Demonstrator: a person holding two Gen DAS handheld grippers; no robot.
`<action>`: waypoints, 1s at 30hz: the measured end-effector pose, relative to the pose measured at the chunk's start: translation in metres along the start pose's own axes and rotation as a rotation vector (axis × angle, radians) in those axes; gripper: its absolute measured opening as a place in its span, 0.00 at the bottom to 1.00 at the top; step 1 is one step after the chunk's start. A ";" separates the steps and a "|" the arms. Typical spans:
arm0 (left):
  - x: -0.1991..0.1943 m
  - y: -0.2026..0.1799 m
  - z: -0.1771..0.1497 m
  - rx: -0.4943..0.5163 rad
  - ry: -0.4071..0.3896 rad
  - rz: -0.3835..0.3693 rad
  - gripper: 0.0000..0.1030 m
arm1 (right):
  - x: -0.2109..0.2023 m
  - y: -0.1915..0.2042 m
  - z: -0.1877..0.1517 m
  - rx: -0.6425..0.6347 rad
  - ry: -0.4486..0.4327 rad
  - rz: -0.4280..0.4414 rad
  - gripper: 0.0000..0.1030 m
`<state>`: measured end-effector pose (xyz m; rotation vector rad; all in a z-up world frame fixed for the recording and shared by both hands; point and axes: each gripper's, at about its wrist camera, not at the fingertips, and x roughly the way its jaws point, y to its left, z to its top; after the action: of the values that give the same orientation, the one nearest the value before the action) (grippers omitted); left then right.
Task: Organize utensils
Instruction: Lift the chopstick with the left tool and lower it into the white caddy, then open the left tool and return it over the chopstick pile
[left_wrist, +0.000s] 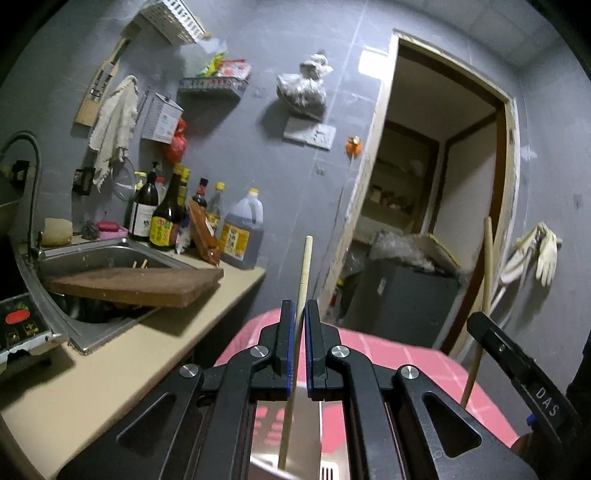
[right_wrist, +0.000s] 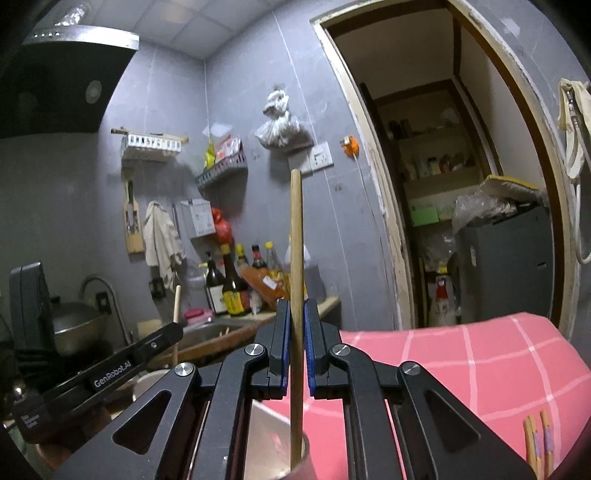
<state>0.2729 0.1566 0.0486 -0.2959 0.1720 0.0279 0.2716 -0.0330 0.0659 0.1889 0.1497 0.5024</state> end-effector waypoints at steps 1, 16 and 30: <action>0.000 -0.001 -0.002 0.006 0.017 -0.004 0.03 | -0.002 -0.001 -0.001 0.003 0.013 -0.002 0.06; -0.010 -0.007 -0.008 -0.022 0.121 -0.040 0.14 | -0.012 0.000 -0.004 -0.017 0.101 -0.025 0.25; -0.052 -0.042 0.011 0.016 0.018 -0.070 0.67 | -0.072 -0.017 0.030 -0.043 -0.050 -0.113 0.81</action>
<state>0.2253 0.1191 0.0799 -0.2865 0.1797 -0.0455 0.2223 -0.0869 0.0980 0.1496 0.0999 0.3874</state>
